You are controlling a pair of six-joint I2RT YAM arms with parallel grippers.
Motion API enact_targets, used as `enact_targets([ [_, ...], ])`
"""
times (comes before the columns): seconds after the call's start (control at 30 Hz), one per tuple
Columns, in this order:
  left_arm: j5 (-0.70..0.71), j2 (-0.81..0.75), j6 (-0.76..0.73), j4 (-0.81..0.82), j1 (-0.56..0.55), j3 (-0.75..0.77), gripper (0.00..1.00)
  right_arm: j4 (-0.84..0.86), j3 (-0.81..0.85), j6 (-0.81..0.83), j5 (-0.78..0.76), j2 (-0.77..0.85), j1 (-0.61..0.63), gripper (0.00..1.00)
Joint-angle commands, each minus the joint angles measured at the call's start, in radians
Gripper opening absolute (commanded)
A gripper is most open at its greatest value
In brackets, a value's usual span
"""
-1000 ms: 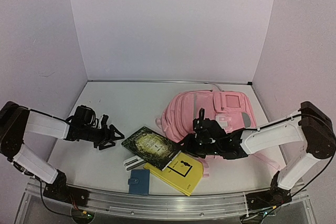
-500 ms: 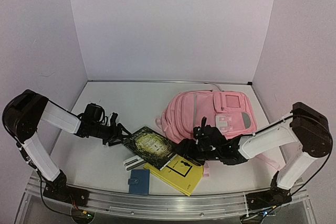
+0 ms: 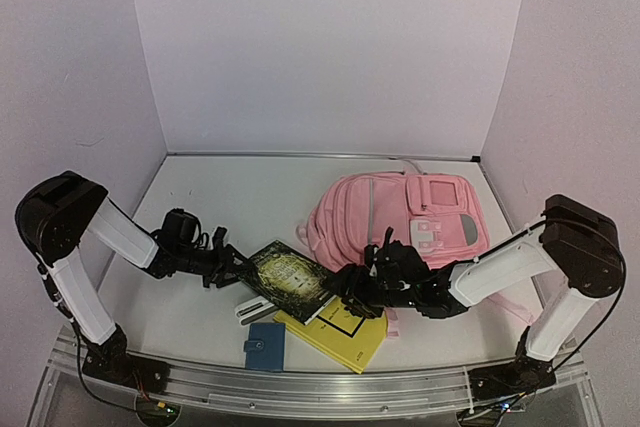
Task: Pack the student bag
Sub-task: Pick up the book from the center of the board.
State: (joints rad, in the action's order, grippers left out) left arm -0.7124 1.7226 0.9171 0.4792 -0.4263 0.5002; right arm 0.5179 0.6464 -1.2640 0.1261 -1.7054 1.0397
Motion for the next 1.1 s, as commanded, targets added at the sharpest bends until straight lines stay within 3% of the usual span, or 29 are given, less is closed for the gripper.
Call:
enact_targets([
  [0.0,-0.007,-0.006,0.107,0.119,-0.004,-0.038,0.3,0.033,-0.017,-0.019,-0.023,0.018,0.007,0.7],
  [0.23,0.098,-0.263,0.101,-0.018,-0.004,-0.039,0.01,0.03,-0.054,-0.017,-0.088,0.121,0.007,0.76],
  [0.4,0.198,-0.512,0.103,-0.161,-0.004,-0.015,0.0,0.046,-0.046,0.032,-0.106,0.218,0.007,0.87],
  [0.63,0.249,-0.771,0.178,-0.209,-0.003,0.028,0.0,0.108,-0.004,0.092,-0.071,0.3,0.01,0.98],
  [1.07,0.176,-0.895,0.235,-0.186,-0.003,0.086,0.0,0.193,0.159,0.122,-0.011,0.146,0.038,0.98],
])
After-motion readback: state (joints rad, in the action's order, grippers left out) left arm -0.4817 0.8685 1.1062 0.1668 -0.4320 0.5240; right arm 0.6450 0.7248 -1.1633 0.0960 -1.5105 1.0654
